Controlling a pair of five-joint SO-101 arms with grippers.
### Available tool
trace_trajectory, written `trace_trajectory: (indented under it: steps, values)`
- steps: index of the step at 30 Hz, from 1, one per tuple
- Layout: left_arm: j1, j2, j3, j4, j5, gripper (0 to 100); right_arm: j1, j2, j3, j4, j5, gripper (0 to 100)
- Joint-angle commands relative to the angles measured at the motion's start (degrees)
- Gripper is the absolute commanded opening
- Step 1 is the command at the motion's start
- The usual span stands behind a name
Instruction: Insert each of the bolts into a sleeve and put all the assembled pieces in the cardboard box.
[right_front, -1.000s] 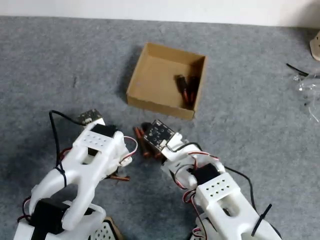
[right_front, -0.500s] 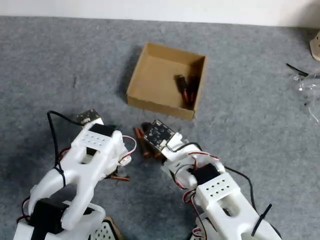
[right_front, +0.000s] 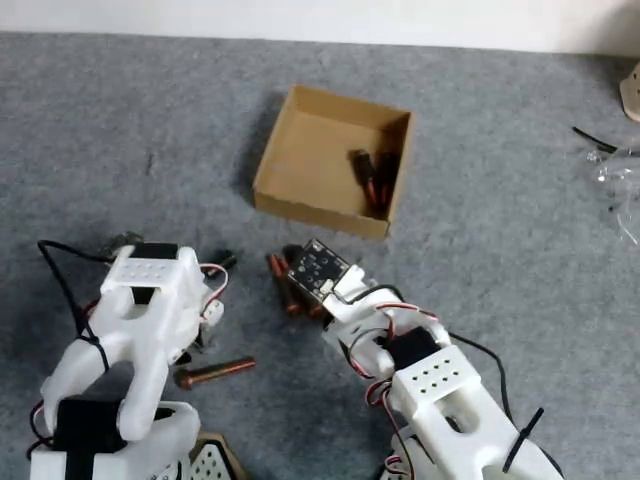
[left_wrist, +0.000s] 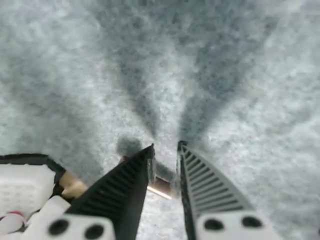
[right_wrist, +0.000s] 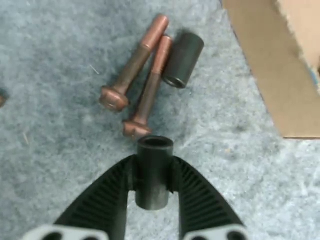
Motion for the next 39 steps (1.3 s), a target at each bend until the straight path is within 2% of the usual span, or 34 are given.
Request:
trace_trajectory:
  steps: [1, 7, 15, 19, 24, 26, 33, 39]
  values:
    - [0.0, -1.1, -1.0, 0.7, 0.4, 9, 0.7, -1.5, -0.3, -1.9, 1.0, 0.5]
    - [1.9, -1.2, -4.8, 1.0, 0.2, 9, 0.7, -1.5, -0.3, -1.9, 1.0, 0.5]
    - [10.6, -1.2, -19.4, 17.9, 0.1, 9, 0.7, -1.5, -0.3, -1.9, 1.0, 0.5]
    - [11.2, -1.2, -25.5, 20.7, -0.1, 9, 0.7, -1.5, -0.3, -1.9, 1.0, 0.5]
    - [13.8, -0.7, -23.5, 28.1, -11.9, 9, 0.7, -1.5, -0.3, -1.9, 1.0, 0.5]
    - [15.7, -1.1, -20.7, 30.0, -14.5, 9, 0.7, -1.5, -0.3, -1.9, 1.0, 0.5]
    - [24.5, -0.7, -9.2, 30.1, -14.9, 9, 0.7, -1.5, -0.3, -1.9, 1.0, 0.5]
    - [28.8, -0.7, -8.6, 30.1, -14.8, 9, 0.7, -1.5, -0.3, -1.9, 1.0, 0.5]
